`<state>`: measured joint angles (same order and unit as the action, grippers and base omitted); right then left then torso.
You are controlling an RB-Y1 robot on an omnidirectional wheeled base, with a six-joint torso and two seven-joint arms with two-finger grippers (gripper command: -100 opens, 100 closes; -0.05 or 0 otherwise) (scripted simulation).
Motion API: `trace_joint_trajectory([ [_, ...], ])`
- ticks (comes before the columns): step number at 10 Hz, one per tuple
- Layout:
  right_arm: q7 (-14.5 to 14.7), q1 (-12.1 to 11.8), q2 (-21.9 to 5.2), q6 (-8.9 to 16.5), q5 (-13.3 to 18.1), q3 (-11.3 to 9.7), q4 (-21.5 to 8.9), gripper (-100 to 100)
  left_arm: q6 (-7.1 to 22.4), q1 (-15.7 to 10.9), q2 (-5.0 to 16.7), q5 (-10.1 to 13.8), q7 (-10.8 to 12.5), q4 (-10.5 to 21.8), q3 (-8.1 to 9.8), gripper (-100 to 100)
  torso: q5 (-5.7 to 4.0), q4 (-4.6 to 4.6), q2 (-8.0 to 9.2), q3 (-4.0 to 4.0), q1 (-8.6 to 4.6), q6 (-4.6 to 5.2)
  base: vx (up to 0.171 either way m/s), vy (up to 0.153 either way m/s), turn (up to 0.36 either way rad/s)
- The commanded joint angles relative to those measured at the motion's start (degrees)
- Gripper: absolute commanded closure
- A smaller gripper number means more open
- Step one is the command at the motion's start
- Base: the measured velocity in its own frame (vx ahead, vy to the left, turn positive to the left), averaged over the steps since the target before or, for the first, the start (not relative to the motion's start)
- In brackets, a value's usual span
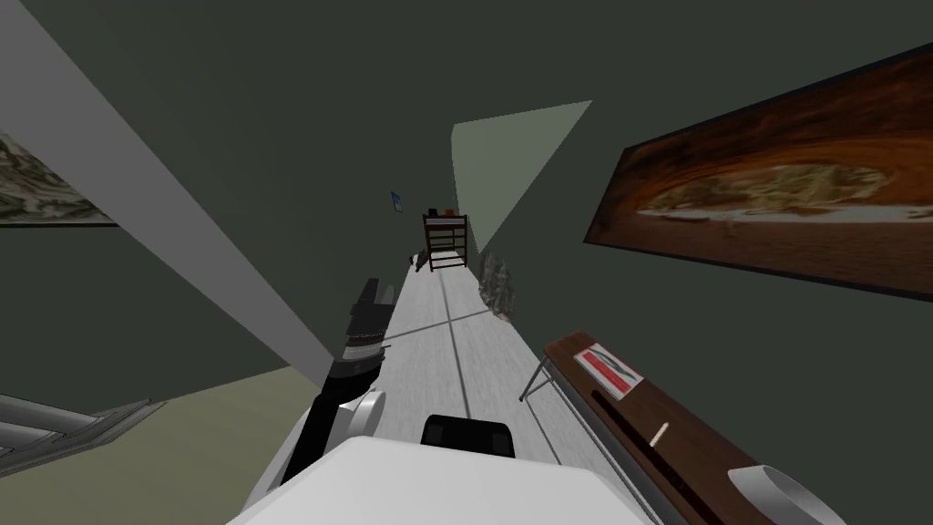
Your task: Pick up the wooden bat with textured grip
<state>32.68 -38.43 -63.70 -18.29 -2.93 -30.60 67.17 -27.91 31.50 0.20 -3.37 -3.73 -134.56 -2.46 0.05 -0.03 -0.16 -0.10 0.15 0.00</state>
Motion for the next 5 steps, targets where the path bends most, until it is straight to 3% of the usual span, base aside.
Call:
trace_joint_trajectory([
  [1, 0.74, -0.19, -0.46, -0.59, 0.06, -0.73, -2.64, -100, 0.0, 0.0, 0.0, 0.0, 0.0, 0.0, 0.0, 0, 0.0, 0.0, 0.0, 0.0, 0.0, 0.0, 0.052, 0.026, 0.058],
  [2, 1.76, -0.52, -1.74, -0.45, 0.06, -2.16, -4.03, -100, 0.0, 0.0, 0.0, 0.0, 0.0, 0.0, 0.0, 0, 0.0, 0.0, 0.02, 0.01, 0.0, 0.03, 0.058, 0.026, 0.121],
  [5, 2.71, -0.8, -2.85, -0.33, 0.06, -3.56, -6.7, -100, 0.0, 0.0, 0.0, 0.0, 0.0, 0.0, 0.0, 0, 0.0, 0.0, -0.01, 0.0, -0.03, 0.0, 0.053, 0.016, 0.07],
])
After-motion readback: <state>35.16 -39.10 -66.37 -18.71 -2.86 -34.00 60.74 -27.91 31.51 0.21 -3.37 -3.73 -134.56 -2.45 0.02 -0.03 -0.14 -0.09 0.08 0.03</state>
